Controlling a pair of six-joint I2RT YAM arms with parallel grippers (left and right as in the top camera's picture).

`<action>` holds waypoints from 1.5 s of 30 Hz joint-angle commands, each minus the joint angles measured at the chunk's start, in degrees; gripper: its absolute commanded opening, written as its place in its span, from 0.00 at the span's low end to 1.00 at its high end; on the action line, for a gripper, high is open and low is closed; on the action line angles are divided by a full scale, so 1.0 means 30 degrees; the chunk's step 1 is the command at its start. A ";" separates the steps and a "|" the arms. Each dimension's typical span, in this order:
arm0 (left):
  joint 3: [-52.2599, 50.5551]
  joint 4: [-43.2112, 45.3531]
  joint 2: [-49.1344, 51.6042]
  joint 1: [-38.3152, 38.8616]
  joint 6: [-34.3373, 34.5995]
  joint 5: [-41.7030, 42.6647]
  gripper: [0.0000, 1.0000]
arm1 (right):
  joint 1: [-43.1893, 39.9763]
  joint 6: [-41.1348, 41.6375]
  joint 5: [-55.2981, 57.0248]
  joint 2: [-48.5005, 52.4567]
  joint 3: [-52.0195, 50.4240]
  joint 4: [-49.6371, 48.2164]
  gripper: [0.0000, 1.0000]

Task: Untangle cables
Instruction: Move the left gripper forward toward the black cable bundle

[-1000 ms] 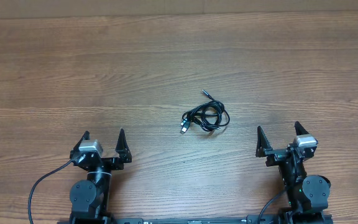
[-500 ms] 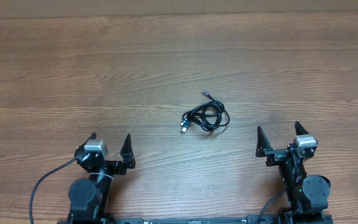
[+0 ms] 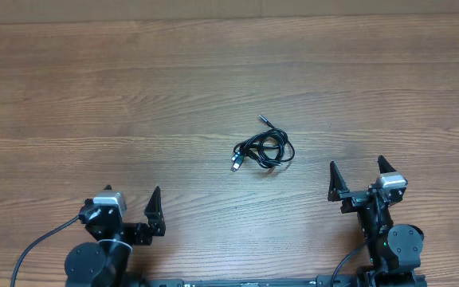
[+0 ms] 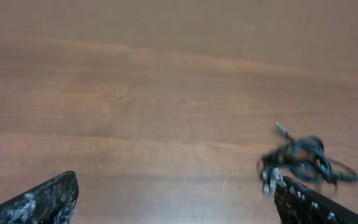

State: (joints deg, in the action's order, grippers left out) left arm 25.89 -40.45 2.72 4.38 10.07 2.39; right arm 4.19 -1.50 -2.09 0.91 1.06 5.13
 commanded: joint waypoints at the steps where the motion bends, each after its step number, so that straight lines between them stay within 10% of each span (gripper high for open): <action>1: 0.2113 -0.0350 0.1865 -0.0109 -0.0372 0.0240 1.00 | 0.0087 -0.0029 0.0168 0.0007 -0.0197 -0.0102 1.00; 18: 1.2735 -0.7694 1.5205 -0.0080 -0.0350 0.2878 1.00 | 0.0087 -0.0029 0.0168 0.0007 -0.0197 -0.0102 1.00; 45: 1.2779 -0.8364 2.0327 -0.0058 0.0648 0.6572 1.00 | 0.0087 -0.0029 0.0168 0.0007 -0.0197 -0.0102 1.00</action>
State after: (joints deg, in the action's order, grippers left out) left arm 62.96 -65.76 63.72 4.38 11.00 19.53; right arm 4.19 -1.52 -2.09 0.95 1.06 5.13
